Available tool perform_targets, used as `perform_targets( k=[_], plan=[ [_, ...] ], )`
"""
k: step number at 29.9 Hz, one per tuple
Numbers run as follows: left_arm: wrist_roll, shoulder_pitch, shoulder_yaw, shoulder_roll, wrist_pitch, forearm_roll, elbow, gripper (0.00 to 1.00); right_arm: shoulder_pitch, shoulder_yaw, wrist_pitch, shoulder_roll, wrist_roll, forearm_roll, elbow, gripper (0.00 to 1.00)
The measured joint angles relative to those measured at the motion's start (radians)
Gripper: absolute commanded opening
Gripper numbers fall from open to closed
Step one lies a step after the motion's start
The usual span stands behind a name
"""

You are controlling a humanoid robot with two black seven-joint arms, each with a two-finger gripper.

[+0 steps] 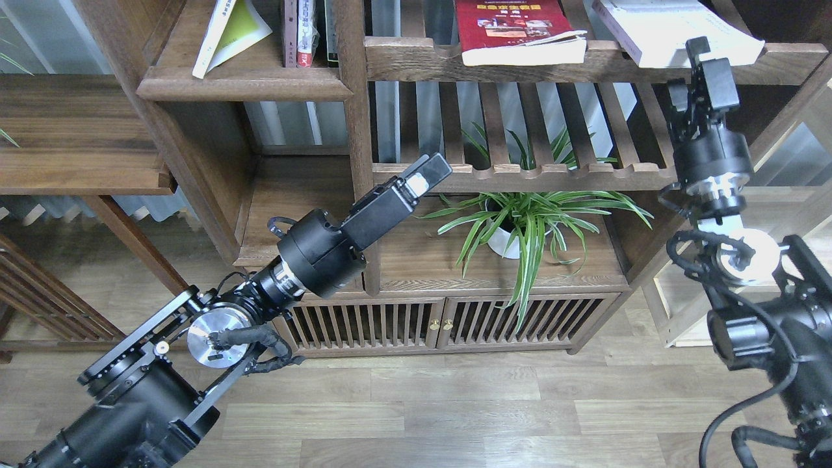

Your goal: Organize books on shelf

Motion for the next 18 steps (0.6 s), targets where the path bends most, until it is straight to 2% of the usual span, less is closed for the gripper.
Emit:
perform_targets(
  k=[5, 10, 12, 18],
  plan=[
    [-0.001, 0.000, -0.002, 0.000, 0.000, 0.000, 0.003, 0.98, 0.013, 0.000, -0.055, -0.021, -0.001, 0.001, -0.002, 0.91],
    [-0.001, 0.001, -0.003, 0.000, 0.000, 0.000, 0.003, 0.98, 0.013, 0.000, -0.093, -0.053, -0.002, 0.005, -0.002, 0.78],
    [-0.001, 0.001, -0.003, 0.000, 0.000, 0.000, 0.003, 0.98, 0.013, 0.001, -0.098, -0.062, -0.002, 0.010, -0.002, 0.75],
    [-0.001, 0.000, -0.003, 0.001, 0.000, 0.000, 0.003, 0.98, 0.013, 0.002, -0.126, -0.074, -0.003, 0.017, -0.002, 0.75]
  ],
)
